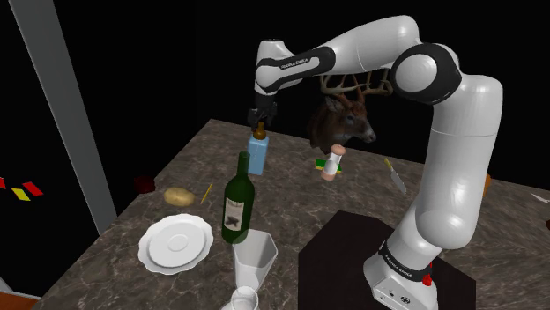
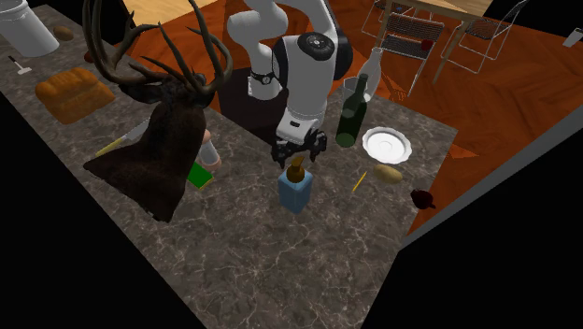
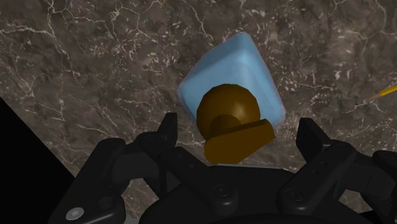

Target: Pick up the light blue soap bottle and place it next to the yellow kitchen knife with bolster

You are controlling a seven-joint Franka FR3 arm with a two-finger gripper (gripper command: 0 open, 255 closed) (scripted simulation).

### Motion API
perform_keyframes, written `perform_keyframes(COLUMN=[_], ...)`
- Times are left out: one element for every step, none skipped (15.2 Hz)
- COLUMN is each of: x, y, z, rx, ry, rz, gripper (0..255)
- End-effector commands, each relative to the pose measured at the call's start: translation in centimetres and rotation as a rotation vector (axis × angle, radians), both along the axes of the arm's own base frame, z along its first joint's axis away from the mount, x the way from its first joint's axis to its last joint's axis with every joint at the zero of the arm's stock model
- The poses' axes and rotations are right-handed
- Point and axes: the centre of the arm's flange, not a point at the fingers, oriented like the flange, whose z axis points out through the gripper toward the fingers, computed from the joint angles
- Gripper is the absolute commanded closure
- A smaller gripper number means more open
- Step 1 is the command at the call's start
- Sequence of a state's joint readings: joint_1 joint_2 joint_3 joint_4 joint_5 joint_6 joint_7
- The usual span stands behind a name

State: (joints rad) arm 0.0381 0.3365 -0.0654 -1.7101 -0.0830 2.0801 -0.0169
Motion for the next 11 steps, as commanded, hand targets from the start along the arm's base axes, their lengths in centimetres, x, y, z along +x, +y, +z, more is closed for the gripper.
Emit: perform_keyframes(x=[0.01, 0.01, 0.01, 0.01, 0.01, 0.01, 0.01, 0.01, 0.01, 0.01, 0.01], y=[0.01, 0.01, 0.01, 0.01, 0.01, 0.01, 0.01, 0.01, 0.01, 0.01, 0.01], z=[-0.06, -0.06, -0.06, -0.05, -0.05, -0.05, -0.05, -0.05, -0.05, -0.05, -0.05], rx=[0.000, 0.000, 0.000, 0.000, 0.000, 0.000, 0.000, 0.000, 0.000, 0.000, 0.000], ry=[0.000, 0.000, 0.000, 0.000, 0.000, 0.000, 0.000, 0.000, 0.000, 0.000, 0.000], rz=[0.000, 0.000, 0.000, 0.000, 0.000, 0.000, 0.000, 0.000, 0.000, 0.000, 0.000], gripper=[0, 0, 0, 0, 255, 255, 255, 255, 255, 255, 255])
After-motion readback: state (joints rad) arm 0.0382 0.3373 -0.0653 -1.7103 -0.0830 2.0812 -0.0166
